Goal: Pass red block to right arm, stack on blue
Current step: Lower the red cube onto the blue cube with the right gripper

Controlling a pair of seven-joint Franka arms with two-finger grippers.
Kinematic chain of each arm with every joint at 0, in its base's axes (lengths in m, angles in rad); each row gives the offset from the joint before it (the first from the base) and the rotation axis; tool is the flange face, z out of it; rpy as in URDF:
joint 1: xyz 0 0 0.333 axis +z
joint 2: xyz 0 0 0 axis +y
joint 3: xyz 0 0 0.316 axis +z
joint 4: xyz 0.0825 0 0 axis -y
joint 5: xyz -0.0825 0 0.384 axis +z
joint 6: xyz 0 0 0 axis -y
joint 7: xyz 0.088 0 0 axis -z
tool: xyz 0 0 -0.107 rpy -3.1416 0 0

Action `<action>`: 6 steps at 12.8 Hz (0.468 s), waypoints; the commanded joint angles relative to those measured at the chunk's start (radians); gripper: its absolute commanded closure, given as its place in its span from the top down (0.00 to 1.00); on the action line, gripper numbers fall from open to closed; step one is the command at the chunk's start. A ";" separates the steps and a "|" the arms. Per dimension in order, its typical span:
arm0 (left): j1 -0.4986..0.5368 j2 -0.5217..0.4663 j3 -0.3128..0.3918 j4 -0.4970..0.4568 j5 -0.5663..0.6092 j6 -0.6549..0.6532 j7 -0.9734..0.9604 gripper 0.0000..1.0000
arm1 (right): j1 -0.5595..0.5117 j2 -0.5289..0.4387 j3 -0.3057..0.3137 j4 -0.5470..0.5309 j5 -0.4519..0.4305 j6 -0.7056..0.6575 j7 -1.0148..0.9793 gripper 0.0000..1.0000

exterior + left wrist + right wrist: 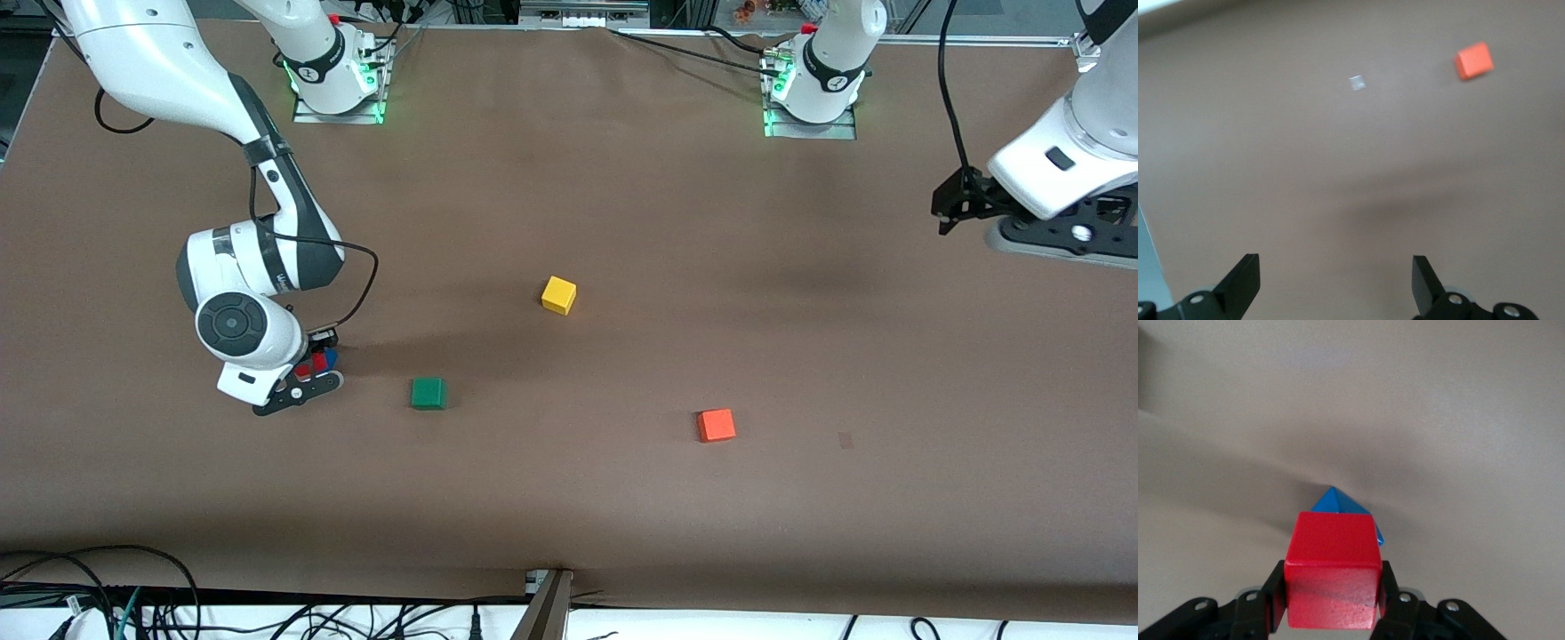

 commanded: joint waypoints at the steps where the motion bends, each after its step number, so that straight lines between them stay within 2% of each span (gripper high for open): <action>1: 0.035 0.004 -0.002 0.009 -0.022 -0.010 -0.086 1.00 | 0.002 0.007 0.003 0.017 -0.015 -0.008 -0.019 0.10; 4: 0.049 -0.007 -0.003 0.005 -0.052 -0.016 -0.061 1.00 | 0.002 0.008 0.001 0.010 -0.012 -0.002 -0.015 0.10; 5: 0.078 -0.007 -0.005 0.006 -0.087 -0.030 -0.008 1.00 | -0.004 0.008 0.001 -0.004 -0.012 -0.002 -0.018 0.10; 6: 0.127 -0.015 -0.003 0.002 -0.177 -0.047 0.066 1.00 | -0.006 0.008 0.001 -0.010 -0.015 -0.002 -0.018 0.10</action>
